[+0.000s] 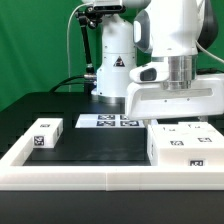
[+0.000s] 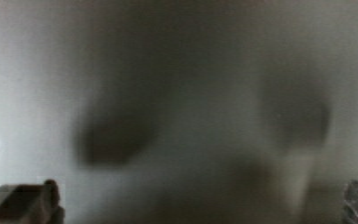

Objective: Assemble cabinet

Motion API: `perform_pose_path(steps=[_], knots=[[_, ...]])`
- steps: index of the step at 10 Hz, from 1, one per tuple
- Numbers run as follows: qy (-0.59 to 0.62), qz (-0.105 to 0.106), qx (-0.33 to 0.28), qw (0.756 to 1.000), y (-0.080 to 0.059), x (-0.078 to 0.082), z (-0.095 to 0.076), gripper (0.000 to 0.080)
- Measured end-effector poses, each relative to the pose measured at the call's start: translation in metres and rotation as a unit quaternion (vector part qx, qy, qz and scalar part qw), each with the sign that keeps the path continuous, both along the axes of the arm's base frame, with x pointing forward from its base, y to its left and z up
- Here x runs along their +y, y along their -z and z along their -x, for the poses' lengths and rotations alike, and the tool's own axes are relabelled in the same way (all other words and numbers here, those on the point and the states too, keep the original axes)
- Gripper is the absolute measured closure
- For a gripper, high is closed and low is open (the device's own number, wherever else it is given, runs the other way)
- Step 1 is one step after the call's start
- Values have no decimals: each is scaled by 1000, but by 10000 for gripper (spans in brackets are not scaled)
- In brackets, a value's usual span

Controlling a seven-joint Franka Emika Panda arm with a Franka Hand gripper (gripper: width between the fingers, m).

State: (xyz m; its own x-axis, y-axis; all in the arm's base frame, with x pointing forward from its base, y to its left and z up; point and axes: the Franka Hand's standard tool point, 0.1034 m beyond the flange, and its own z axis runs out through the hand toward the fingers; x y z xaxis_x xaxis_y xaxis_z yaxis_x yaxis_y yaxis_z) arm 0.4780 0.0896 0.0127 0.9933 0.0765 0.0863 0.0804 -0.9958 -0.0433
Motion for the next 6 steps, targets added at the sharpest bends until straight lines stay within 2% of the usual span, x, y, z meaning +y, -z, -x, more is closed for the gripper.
perform_pose_path(steps=[4,6], knots=[[-5,0,0,1000,1,0,0,3],[-3,3,-4,1000,5,-7,-2,3]])
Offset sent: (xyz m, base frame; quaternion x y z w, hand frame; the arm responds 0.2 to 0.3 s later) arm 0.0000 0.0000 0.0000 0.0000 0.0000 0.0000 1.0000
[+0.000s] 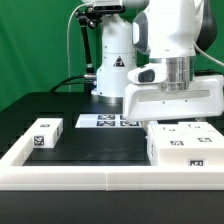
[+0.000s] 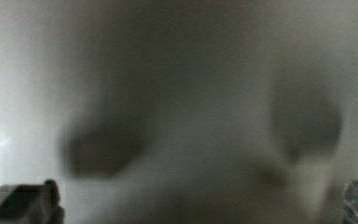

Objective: Assemble cabinet

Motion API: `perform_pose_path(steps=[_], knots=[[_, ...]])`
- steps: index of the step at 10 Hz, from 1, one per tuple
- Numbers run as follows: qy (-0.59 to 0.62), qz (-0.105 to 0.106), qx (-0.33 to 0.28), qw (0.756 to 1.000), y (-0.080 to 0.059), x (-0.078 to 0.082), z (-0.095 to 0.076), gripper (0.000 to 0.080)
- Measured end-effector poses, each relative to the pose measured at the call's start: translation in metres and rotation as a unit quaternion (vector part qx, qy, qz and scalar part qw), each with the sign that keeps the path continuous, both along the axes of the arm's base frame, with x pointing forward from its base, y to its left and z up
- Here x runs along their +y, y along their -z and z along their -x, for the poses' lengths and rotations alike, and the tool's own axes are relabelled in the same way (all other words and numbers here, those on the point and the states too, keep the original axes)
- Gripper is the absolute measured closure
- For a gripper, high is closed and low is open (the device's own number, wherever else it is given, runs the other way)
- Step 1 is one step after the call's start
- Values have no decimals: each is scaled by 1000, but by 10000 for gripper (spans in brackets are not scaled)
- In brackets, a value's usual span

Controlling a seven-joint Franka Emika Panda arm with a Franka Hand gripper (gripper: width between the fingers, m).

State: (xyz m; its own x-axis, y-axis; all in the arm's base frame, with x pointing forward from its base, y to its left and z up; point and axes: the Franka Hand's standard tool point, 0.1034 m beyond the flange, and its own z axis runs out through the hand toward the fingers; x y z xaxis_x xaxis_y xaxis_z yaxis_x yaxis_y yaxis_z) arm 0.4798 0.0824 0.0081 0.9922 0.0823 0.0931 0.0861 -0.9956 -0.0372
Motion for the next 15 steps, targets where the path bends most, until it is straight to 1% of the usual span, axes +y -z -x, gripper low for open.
perform_pose_path(steps=[1,6,10,15], knots=[[-7,3,-1,1000,1,-7,-3,3],[-9,3,-1,1000,2,-5,-3,3],[-5,0,-8,1000,1,0,-15,3],[-9,0,-9,1000,2,0,-15,3]])
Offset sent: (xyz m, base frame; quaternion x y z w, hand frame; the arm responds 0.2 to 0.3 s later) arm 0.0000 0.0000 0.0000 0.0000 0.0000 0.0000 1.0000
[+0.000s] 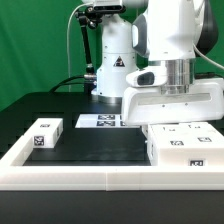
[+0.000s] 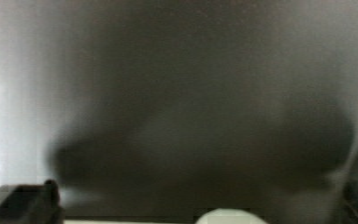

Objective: Assemble cabinet

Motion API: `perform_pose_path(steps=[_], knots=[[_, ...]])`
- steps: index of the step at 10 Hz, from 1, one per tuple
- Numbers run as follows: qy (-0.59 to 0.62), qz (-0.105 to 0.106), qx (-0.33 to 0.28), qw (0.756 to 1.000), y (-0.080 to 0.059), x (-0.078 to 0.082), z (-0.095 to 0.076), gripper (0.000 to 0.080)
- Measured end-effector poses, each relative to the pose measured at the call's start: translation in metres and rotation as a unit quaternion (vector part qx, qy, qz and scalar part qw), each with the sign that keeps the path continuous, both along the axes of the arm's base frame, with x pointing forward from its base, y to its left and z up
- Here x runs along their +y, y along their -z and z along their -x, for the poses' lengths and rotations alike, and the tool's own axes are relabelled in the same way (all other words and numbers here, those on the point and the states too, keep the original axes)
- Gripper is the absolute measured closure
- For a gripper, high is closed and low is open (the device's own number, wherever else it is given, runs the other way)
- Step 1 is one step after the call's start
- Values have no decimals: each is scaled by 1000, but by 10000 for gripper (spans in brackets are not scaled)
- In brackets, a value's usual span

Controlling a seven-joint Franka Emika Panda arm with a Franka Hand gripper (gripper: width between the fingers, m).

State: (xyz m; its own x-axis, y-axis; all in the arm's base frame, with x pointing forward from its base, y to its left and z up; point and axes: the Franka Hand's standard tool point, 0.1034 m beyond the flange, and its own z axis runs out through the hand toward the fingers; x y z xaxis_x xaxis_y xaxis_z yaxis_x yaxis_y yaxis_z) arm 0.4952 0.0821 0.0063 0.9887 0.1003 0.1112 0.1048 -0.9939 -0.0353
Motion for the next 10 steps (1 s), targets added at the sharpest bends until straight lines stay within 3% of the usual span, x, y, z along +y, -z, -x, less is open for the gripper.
perform_pose_path(steps=[1,2,3,4,5,10], knots=[[0,0,-1,1000,0,0,0,103],[-1,0,-1,1000,0,0,0,298],[-2,0,-1,1000,0,0,0,435],[-2,0,-2,1000,0,0,0,435],[-4,0,-3,1000,0,1,1,594],[-6,0,-4,1000,0,1,0,594]])
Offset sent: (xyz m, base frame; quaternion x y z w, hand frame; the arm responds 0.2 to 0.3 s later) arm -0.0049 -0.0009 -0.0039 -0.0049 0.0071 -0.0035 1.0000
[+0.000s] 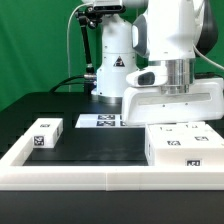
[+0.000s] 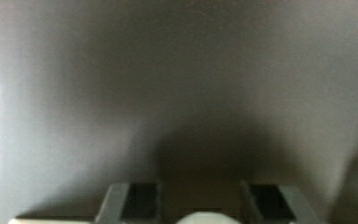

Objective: Assemble cabinet

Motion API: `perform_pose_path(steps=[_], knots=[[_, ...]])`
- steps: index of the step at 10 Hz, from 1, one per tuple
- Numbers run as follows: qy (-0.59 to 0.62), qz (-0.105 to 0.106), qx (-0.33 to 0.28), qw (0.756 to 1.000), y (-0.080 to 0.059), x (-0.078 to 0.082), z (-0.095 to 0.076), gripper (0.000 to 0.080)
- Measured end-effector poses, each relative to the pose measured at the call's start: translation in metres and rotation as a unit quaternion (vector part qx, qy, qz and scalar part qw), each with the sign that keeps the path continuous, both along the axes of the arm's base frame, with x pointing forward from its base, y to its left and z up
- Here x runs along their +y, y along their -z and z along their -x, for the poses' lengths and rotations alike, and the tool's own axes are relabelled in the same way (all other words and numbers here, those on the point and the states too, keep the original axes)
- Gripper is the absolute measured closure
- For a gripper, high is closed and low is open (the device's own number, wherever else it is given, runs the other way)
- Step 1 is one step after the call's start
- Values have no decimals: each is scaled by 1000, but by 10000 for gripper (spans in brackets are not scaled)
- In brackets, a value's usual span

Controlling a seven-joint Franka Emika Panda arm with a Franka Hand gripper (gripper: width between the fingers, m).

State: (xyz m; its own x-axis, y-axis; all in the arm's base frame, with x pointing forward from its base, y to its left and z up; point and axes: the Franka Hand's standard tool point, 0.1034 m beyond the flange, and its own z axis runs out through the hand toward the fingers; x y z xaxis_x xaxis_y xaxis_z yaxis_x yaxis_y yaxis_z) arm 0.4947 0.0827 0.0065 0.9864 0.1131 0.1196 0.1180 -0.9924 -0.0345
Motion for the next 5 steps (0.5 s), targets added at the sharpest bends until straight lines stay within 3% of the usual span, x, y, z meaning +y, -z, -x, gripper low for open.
perform_pose_path(steps=[2,5], knots=[[-8,2,5,1000,-7,-1,0,593],[-18,6,21,1000,-34,-2,1,593]])
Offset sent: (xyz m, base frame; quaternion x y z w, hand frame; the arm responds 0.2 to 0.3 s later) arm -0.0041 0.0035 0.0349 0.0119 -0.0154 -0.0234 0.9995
